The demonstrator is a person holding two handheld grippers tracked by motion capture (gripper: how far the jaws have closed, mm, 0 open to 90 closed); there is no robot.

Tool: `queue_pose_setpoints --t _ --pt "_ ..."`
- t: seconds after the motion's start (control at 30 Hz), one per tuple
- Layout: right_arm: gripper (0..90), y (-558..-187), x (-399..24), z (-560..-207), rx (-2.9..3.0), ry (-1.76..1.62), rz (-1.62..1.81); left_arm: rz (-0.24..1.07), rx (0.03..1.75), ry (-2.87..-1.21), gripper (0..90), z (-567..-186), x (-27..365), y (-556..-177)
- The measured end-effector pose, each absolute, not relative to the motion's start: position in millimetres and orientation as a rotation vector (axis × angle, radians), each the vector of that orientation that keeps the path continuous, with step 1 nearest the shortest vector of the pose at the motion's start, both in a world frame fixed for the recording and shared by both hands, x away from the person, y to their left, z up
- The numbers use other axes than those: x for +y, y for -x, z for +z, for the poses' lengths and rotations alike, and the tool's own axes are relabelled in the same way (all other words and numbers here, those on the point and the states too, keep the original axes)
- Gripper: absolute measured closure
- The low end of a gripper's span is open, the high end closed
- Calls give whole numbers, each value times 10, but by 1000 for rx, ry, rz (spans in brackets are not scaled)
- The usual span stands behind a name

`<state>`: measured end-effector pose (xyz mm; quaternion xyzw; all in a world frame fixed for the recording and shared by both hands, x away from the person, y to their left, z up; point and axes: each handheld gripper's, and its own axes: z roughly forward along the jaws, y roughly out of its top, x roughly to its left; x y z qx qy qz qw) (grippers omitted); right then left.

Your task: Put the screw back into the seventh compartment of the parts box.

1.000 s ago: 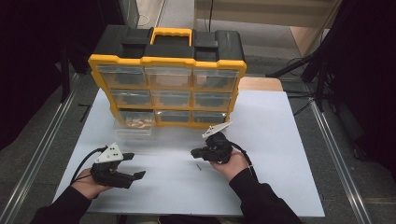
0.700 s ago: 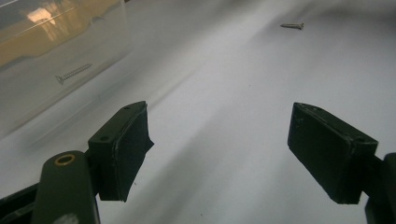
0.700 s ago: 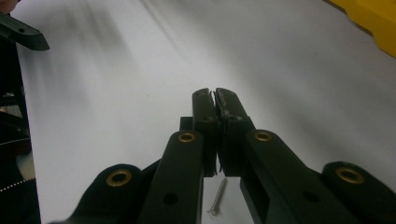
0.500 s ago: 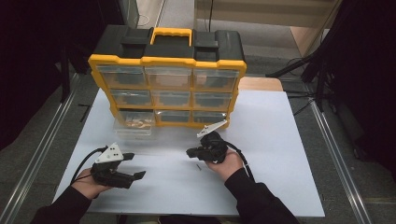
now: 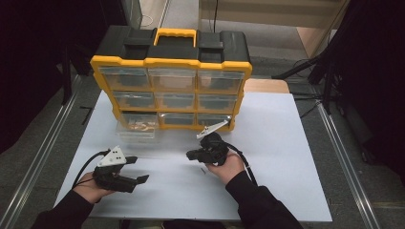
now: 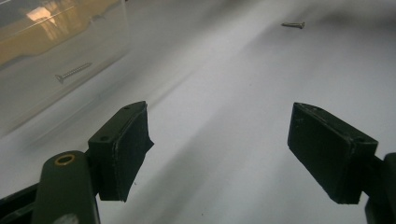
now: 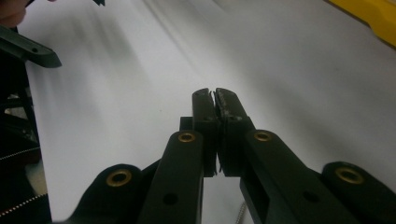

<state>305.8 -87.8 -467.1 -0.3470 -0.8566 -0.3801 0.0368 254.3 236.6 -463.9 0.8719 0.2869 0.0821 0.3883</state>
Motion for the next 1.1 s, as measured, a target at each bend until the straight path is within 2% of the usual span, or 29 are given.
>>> queue_pose_setpoints --t 1.1 --pt "888 -3145 -484 -4456 -2638 1028 -1209 206 736 -2211 207 -4645 2380 -2544"
